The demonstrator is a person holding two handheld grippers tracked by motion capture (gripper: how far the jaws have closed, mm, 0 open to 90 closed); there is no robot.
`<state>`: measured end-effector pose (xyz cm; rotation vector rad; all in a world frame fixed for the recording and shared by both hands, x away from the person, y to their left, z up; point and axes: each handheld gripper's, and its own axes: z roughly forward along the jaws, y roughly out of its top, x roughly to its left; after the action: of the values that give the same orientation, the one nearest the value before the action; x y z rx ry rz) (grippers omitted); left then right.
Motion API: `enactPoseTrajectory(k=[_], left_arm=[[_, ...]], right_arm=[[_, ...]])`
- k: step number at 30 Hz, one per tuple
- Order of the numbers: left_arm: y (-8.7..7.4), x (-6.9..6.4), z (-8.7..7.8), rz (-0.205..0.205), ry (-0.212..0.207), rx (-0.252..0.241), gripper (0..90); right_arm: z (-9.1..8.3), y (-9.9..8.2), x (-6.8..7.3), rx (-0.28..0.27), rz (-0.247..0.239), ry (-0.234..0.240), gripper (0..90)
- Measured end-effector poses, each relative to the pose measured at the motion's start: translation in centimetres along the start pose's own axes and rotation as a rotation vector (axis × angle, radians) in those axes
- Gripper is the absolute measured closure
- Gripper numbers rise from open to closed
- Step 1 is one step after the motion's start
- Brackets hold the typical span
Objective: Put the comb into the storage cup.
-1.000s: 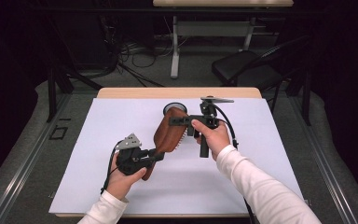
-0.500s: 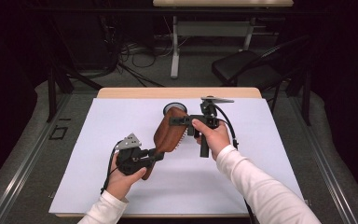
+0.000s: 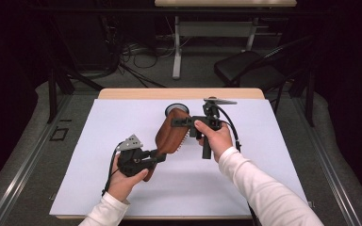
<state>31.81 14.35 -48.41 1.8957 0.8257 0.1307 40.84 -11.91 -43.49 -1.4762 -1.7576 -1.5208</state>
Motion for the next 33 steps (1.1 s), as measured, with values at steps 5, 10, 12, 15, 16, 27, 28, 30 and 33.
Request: enactPoseTrajectory(k=[5, 10, 12, 15, 16, 27, 28, 30, 33], left_arm=[[0.0, 0.0, 0.0, -0.004, 0.007, -0.008, 66.3], [0.0, 0.1, 0.0, -0.007, 0.008, -0.017, 60.9], [0.0, 0.1, 0.0, -0.007, 0.011, -0.019, 57.9], [-0.1, 0.1, 0.0, -0.009, 0.012, -0.029, 54.5], [-0.1, 0.1, 0.0, -0.008, 0.012, -0.033, 53.3], [0.0, 0.2, -0.1, -0.018, 0.010, -0.054, 44.6], [0.0, 0.2, -0.1, -0.019, 0.009, -0.056, 44.3], [0.0, 0.2, -0.2, -0.016, 0.010, -0.057, 43.7], [0.1, 0.2, -0.2, -0.011, 0.016, -0.056, 42.4]], right_arm=[[-0.1, 0.0, -0.1, 0.000, 0.004, 0.002, 49.9], [-0.1, 0.1, -0.1, -0.007, 0.005, 0.000, 49.9], [-0.2, 0.1, -0.2, -0.007, 0.004, -0.003, 49.9], [-0.3, 0.1, -0.2, -0.010, 0.004, -0.007, 49.9], [-0.3, 0.1, -0.3, -0.009, 0.005, -0.007, 49.8], [-0.8, 0.4, -0.4, -0.031, 0.005, -0.021, 49.8], [-0.8, 0.5, -0.5, -0.034, 0.005, -0.023, 49.8], [-1.0, 0.6, -0.5, -0.040, 0.006, -0.025, 49.8], [-1.3, 0.7, -0.6, -0.050, 0.011, -0.028, 49.8]])
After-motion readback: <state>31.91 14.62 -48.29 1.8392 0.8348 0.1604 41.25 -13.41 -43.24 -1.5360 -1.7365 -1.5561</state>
